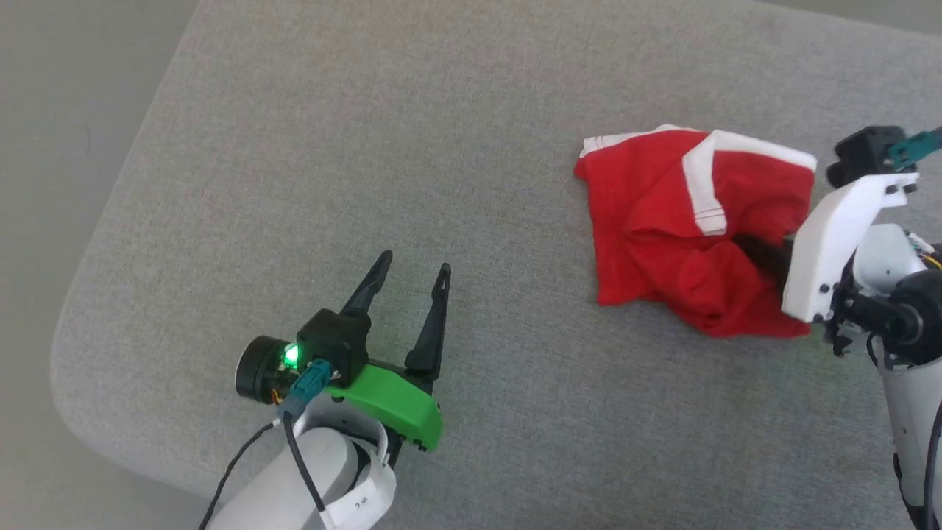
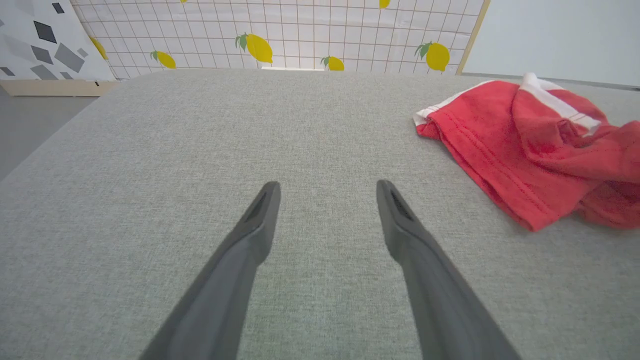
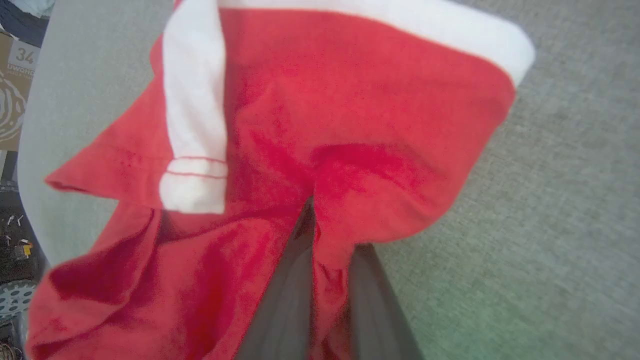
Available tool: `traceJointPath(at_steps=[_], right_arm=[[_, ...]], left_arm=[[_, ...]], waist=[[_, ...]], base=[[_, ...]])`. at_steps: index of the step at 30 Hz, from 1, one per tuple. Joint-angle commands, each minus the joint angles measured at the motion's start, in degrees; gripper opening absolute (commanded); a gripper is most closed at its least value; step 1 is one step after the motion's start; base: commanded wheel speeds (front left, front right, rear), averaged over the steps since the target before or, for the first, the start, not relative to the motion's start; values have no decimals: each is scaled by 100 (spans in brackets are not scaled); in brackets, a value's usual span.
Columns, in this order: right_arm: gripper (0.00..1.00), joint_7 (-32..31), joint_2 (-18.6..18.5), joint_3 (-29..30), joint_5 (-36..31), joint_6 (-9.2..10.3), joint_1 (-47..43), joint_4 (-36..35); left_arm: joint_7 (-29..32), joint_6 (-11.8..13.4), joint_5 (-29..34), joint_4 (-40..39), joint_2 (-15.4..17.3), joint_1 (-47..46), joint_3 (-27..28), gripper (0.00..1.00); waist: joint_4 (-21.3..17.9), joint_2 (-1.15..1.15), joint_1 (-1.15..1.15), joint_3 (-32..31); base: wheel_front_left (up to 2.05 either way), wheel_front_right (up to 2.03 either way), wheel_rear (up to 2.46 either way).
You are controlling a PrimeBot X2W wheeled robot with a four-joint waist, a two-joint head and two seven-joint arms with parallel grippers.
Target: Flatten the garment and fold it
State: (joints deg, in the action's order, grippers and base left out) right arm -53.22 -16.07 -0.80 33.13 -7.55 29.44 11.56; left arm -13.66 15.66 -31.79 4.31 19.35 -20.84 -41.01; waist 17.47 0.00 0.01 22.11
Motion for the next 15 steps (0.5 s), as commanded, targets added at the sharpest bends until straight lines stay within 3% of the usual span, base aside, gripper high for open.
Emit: traceJointPath(at_steps=[1,8,15], right_arm=[[0,103,-96,-148,-12,6,-91,-24],[0,428,-876,-1009,107,6,-38,-483],[0,358,-2189,-2104,388,6,195,-1166]], left_arm=[[-28,-29,-47,18,-14,-10,-8,100],[8,-49,-66,30,-11,74,-101,100],[24,-62,-1,-135,-42,31,-213,100]], waist=[[-110,0,-1,-149],[-520,0,-1,-468],[-1233,0,-1,-329]], base=[[0,0,0],[0,0,0],[0,0,0]])
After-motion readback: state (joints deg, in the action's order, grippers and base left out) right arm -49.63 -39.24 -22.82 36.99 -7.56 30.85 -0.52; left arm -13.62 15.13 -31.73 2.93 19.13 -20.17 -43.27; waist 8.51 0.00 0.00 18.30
